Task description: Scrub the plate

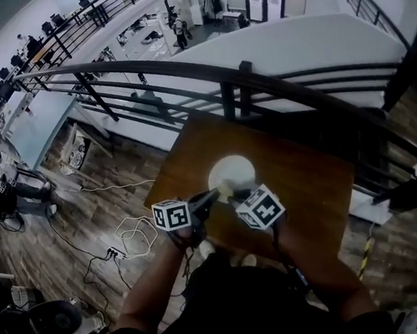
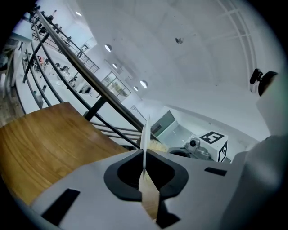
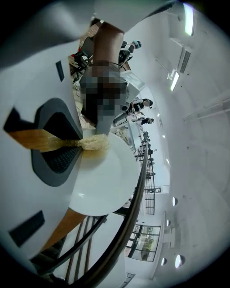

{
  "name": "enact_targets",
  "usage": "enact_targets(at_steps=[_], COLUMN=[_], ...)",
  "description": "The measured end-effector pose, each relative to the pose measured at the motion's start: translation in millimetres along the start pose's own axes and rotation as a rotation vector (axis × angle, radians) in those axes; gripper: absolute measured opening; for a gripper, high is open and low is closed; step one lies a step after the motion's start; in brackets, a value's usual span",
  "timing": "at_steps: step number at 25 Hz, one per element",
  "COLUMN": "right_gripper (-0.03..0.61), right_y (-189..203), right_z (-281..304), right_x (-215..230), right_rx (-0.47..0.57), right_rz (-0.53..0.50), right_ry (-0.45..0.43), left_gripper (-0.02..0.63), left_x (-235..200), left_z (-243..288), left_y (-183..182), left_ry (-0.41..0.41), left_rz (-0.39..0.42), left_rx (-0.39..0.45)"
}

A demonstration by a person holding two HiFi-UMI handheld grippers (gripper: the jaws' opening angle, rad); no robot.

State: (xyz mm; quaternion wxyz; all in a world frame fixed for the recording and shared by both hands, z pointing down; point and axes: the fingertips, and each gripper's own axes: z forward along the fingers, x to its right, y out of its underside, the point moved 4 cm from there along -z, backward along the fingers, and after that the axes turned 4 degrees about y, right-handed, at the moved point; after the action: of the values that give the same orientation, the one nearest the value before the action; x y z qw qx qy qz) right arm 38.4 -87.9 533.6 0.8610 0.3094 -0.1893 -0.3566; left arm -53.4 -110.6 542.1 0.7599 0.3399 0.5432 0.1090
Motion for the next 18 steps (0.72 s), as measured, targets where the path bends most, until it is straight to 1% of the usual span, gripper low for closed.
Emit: enact_targets(at_steps=[3, 7, 9, 12, 15, 18], right_gripper=[0.051, 0.051, 0.051, 0.051, 0.051, 0.051], right_y=[17, 29, 25, 4, -13, -17], right_z=[2, -5, -12, -23, -28, -25], right_x=[12, 41, 56, 70, 65, 45], right_rx=[-0.037, -0.034, -0.017, 0.034, 0.069, 0.079], right_rz=[0.02, 0.067, 0.077, 0.066, 0.042, 0.02], right_ry=[0.026, 0.086, 0.122, 0.161, 0.161, 0.109], left_gripper=[0.021, 0.021, 0.021, 0.021, 0.023, 0.023], left_x=[-8, -5, 1, 9, 14, 18], left_z=[-6, -8, -5, 4, 12, 16], left_y=[-3, -2, -1, 2, 3, 0], left_ry=[-0.03, -0.038, -0.03, -0.014, 0.005, 0.012], left_rz=[0.005, 0.033, 0.058, 0.096, 0.103, 0.103], left_rx=[0.004, -0.03, -0.056, -0.098, -0.116, -0.107])
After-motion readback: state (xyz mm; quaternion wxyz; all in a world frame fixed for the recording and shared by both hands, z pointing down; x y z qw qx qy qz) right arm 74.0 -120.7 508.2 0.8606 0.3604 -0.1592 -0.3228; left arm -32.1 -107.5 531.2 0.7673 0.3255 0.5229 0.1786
